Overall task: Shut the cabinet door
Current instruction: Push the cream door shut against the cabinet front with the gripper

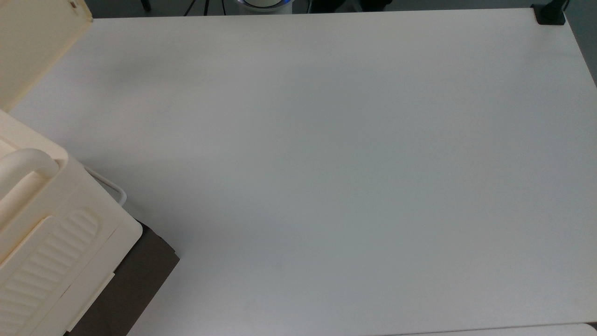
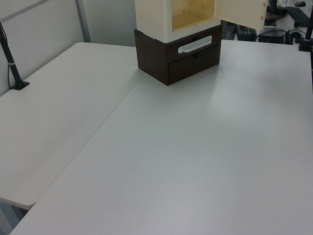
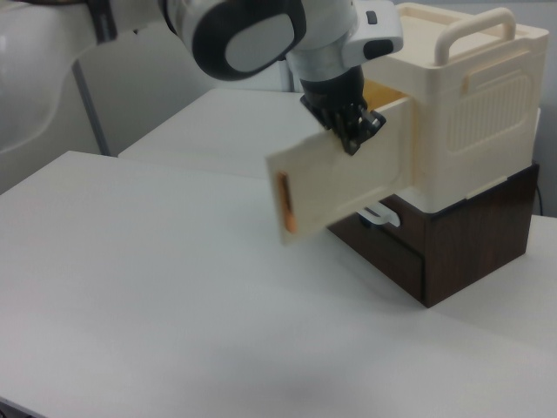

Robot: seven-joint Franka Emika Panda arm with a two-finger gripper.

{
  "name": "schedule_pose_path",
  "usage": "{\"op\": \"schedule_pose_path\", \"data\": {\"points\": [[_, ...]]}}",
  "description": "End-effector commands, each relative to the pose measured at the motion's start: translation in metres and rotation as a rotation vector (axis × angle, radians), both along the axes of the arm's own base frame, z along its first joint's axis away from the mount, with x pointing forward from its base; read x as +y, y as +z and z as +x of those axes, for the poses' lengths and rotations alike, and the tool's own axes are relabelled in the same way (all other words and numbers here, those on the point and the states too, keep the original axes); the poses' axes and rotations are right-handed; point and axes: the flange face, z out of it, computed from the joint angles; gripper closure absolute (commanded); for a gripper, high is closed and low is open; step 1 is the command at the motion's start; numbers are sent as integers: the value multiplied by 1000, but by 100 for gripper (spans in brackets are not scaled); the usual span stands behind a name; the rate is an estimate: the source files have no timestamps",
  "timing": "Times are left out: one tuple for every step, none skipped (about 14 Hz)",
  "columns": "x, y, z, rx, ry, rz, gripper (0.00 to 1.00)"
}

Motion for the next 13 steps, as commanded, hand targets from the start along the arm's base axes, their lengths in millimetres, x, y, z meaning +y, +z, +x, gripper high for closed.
{"op": "schedule_pose_path", "data": {"points": [[30, -21, 62, -146, -155, -17, 100], [31, -24, 69, -173, -179, -21, 100], [29, -25, 72, -194, -200, -24, 100], [31, -24, 74, -204, -202, -23, 100], [31, -24, 74, -206, -203, -23, 100], [31, -24, 74, -206, -203, -23, 100], [30, -25, 74, -204, -203, -24, 100], [30, -26, 74, -201, -203, -24, 100], [34, -25, 75, -200, -195, -24, 100], [41, -27, 79, -196, -182, -24, 100], [45, -27, 80, -196, -176, -24, 100], [49, -27, 81, -190, -166, -27, 100], [56, -27, 84, -182, -152, -26, 100]]}}
